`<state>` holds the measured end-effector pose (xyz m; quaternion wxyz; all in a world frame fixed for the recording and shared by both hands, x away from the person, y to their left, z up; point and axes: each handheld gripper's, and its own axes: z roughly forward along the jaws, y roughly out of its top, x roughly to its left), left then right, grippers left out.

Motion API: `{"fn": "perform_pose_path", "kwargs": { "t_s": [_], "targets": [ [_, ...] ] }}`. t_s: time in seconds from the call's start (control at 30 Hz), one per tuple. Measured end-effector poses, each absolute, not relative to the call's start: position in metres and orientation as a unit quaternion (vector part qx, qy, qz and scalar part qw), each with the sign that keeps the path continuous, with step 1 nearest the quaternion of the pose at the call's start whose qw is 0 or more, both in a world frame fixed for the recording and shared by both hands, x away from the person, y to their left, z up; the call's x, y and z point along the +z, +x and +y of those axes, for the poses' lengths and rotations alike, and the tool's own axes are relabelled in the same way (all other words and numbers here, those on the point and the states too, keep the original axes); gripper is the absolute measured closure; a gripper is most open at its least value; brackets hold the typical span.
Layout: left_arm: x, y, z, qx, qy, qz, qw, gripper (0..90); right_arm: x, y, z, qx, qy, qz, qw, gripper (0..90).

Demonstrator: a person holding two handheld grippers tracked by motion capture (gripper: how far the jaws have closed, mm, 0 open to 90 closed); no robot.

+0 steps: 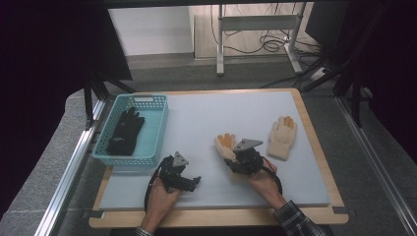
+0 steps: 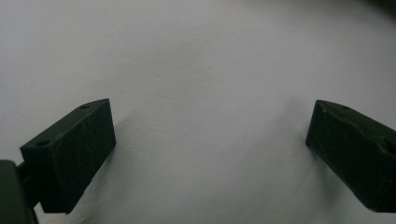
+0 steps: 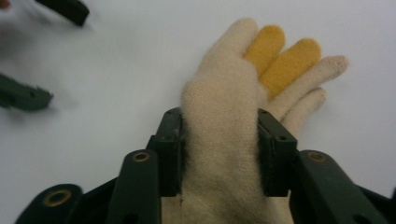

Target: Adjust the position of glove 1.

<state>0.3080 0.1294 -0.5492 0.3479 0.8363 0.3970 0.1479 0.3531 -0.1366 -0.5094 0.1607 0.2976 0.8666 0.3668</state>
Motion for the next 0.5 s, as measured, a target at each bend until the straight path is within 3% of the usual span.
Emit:
{"fn": "perform_pose_path", "kwargs": {
  "t_s": [0.13,0.27,0.37,0.5],
  "targets": [
    [-0.549,0.308,0.129,0.148,0.836,0.397,0.349,1.9,-0.517,0.346,-0.131,0.366,0.289,0.87,0.161,39.3],
    [-0.549,0.308,0.129,0.148,0.836,0.397,0.348,1.9,-0.501,0.345,-0.137,0.376,0.289,0.866,0.155,33.1],
    [-0.549,0.308,0.13,0.148,0.837,0.396,0.348,1.8,-0.491,0.346,-0.152,0.384,0.296,0.86,0.159,34.1],
    [-0.549,0.308,0.129,0.148,0.836,0.397,0.348,1.9,-0.492,0.349,-0.174,0.376,0.313,0.859,0.15,51.1]
  ]
}}
